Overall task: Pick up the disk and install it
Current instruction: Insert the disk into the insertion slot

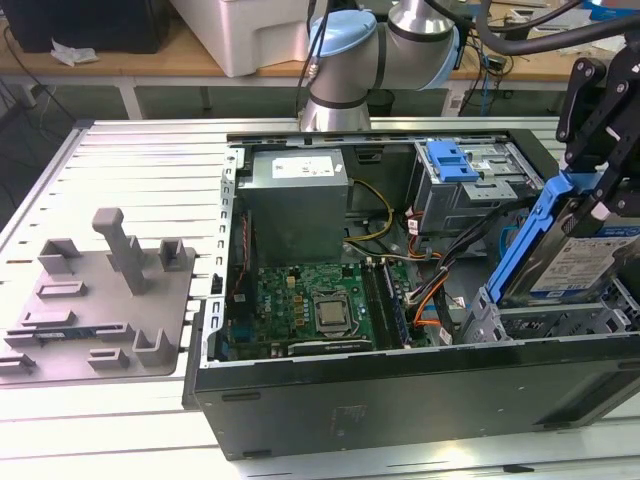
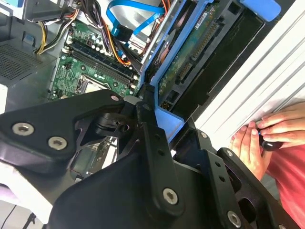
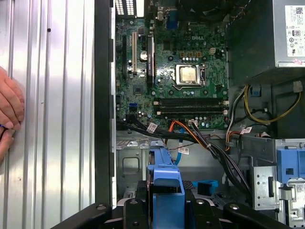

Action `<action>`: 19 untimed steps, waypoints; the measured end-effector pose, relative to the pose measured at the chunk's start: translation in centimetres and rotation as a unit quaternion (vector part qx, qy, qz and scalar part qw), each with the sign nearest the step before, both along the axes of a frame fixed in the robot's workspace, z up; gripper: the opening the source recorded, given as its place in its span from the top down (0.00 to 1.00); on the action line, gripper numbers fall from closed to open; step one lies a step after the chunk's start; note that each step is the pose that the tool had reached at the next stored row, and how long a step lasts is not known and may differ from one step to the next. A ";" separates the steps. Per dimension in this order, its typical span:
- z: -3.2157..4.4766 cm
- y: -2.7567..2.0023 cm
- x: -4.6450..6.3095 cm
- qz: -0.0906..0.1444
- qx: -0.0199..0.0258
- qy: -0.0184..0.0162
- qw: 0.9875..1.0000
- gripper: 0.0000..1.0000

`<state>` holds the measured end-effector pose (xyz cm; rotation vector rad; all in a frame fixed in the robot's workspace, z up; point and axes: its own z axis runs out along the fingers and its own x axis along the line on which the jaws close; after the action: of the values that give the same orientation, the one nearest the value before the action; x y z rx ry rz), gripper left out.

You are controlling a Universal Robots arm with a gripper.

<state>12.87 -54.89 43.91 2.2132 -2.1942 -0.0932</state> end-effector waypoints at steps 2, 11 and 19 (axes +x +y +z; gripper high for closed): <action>-0.15 -0.01 0.0 0.000 0.000 0.000 1.000 0.63; -0.52 -0.02 0.0 0.000 0.000 0.000 1.000 0.63; -0.47 -0.02 0.0 0.000 0.000 0.004 1.000 0.63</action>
<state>12.90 -54.91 43.44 2.2093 -2.1905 -0.1013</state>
